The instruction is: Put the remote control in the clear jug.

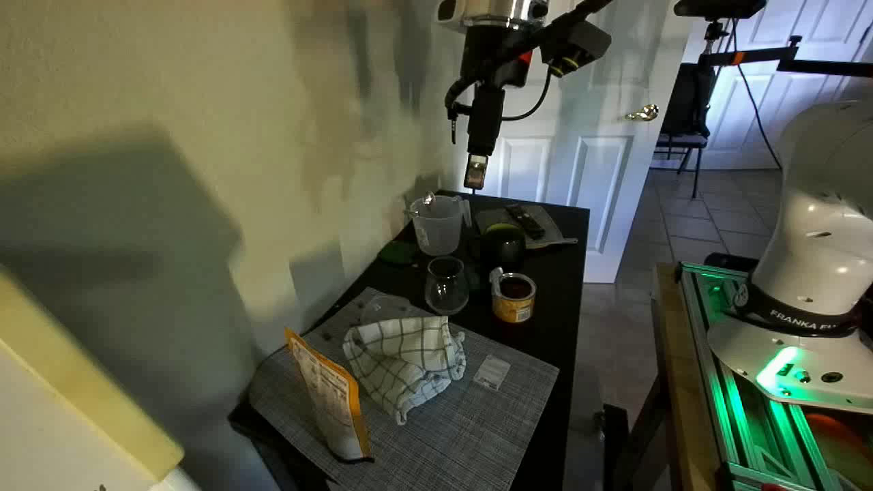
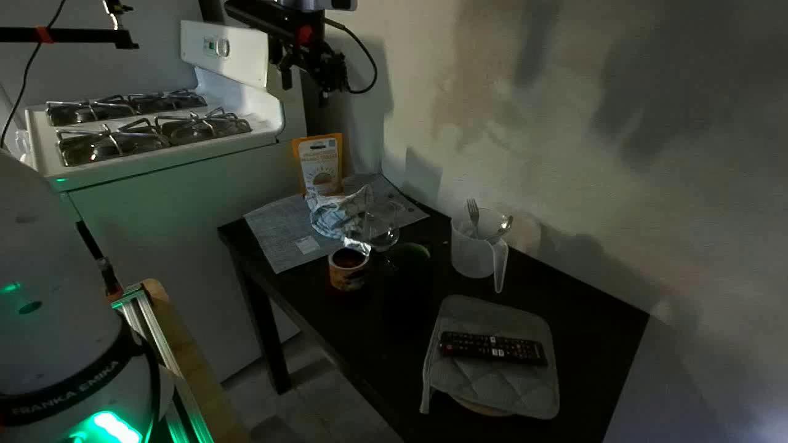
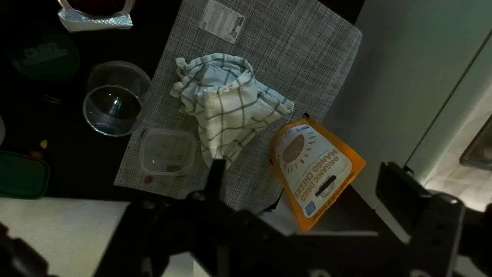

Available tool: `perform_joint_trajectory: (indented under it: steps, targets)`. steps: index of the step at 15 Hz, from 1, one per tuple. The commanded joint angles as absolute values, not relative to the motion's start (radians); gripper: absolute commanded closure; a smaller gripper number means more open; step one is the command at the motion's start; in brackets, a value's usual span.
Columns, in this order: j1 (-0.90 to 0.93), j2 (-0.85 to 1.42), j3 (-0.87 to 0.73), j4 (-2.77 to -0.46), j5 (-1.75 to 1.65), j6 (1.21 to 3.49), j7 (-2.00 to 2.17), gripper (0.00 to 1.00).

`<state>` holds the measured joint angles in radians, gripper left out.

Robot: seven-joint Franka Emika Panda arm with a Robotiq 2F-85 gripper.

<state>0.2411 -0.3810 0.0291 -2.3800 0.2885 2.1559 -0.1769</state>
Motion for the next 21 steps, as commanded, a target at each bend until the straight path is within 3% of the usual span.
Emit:
perform_joint_trajectory:
  steps: [1,13,21]
  targets:
    - [0.223,-0.381,0.046,-2.378,0.295,2.152,-0.182,0.00]
    - [0.223,-0.381,0.046,-2.378,0.295,2.152,-0.182,0.00]
    - [0.003,-0.463,-0.035,-2.583,0.244,2.222,0.017,0.00]
